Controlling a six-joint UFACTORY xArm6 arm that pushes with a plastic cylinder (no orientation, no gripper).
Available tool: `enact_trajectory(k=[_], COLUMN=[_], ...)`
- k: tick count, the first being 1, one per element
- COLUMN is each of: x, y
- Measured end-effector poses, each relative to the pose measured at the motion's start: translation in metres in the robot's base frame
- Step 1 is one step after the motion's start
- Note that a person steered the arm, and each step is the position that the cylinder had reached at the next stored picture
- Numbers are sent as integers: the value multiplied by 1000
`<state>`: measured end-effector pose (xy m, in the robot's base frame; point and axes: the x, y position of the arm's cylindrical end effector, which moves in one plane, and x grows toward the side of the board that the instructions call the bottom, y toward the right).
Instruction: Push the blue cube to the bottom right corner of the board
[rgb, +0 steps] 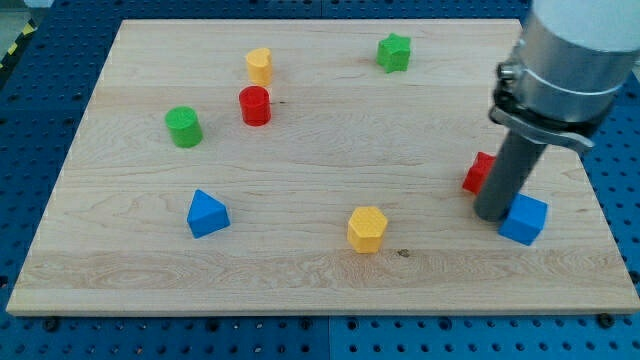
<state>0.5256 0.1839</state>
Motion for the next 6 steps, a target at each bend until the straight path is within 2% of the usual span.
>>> enact_trajectory(k=[2,5,6], x=[3,-17,-16], y=[55,60,95])
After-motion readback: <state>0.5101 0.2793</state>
